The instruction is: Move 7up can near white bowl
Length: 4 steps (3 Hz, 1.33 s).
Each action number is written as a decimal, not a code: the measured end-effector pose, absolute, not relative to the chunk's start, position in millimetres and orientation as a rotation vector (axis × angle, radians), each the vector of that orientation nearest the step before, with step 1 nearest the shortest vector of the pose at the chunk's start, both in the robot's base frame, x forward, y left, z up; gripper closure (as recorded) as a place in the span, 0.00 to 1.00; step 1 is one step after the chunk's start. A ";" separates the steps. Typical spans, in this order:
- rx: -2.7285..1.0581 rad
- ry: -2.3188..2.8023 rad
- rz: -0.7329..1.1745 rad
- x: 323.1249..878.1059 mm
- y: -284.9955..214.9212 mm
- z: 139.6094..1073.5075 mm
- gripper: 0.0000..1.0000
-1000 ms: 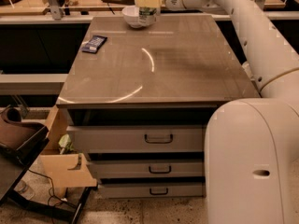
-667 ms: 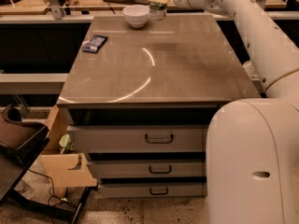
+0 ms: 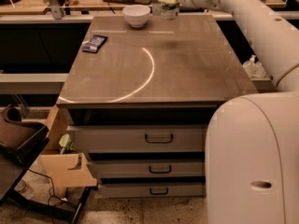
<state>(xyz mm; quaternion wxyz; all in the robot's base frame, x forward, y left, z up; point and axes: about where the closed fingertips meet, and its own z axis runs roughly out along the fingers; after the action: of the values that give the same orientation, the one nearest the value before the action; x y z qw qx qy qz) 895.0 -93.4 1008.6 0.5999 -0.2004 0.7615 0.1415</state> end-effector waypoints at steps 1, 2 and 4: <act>-0.465 1.766 0.328 895.0 -93.3 1008.5 1.00; -0.460 1.758 0.329 910.9 -87.7 995.6 1.00; -0.440 1.755 0.217 969.4 -85.4 954.6 1.00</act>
Offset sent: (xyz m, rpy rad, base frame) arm 0.0475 0.0076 -0.0289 0.0134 -0.0264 -0.0106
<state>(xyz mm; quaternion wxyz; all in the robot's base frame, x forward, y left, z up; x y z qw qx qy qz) 969.4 -85.4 954.6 0.6128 -0.1908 0.7611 0.0939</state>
